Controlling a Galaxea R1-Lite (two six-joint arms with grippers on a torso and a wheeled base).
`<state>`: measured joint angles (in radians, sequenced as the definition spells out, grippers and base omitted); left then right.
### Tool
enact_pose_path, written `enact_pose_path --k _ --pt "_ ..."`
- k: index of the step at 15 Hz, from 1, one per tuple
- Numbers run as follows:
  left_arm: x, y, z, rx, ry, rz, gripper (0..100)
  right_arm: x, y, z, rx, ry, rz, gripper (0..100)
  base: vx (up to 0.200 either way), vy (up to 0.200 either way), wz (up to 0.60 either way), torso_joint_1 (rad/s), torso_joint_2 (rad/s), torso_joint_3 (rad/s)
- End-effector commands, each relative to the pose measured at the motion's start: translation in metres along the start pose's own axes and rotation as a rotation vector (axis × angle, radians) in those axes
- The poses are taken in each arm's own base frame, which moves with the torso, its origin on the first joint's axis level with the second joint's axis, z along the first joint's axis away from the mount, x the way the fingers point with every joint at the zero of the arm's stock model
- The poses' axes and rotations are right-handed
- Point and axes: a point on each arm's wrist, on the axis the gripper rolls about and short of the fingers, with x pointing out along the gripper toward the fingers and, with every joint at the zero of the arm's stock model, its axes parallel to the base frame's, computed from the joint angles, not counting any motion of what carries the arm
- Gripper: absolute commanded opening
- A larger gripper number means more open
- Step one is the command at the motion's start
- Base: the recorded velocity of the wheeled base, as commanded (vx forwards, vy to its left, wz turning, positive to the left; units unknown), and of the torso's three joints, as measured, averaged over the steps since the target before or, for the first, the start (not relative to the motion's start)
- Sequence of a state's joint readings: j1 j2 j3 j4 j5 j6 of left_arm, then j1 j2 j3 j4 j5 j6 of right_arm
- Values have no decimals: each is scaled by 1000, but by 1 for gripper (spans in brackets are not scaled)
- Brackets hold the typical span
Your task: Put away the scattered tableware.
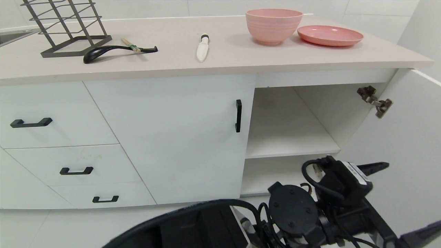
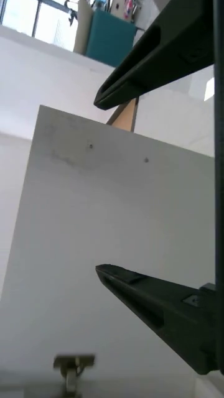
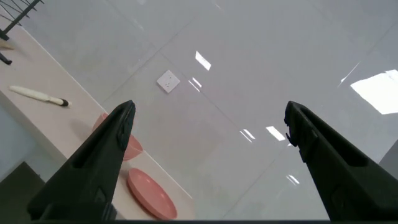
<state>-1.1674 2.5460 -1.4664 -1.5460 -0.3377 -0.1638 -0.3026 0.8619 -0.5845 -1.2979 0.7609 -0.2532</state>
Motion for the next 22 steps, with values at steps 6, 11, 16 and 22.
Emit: enact_pose_path --k 6,11,16,22 --pt "-137 47 137 118 137 310 100 -20 43 -68 246 208 91 100 0 0 0 0 0 0" --pt "-236 -27 240 255 52 412 100 -33 61 -87 306 301 114 100 0 0 0 0 0 0" --pt "-324 -98 264 394 -22 586 100 -40 69 -88 310 320 138 100 0 0 0 0 0 0" --pt "-373 -181 267 498 2 834 100 -65 95 -45 356 106 266 100 0 0 0 0 0 0"
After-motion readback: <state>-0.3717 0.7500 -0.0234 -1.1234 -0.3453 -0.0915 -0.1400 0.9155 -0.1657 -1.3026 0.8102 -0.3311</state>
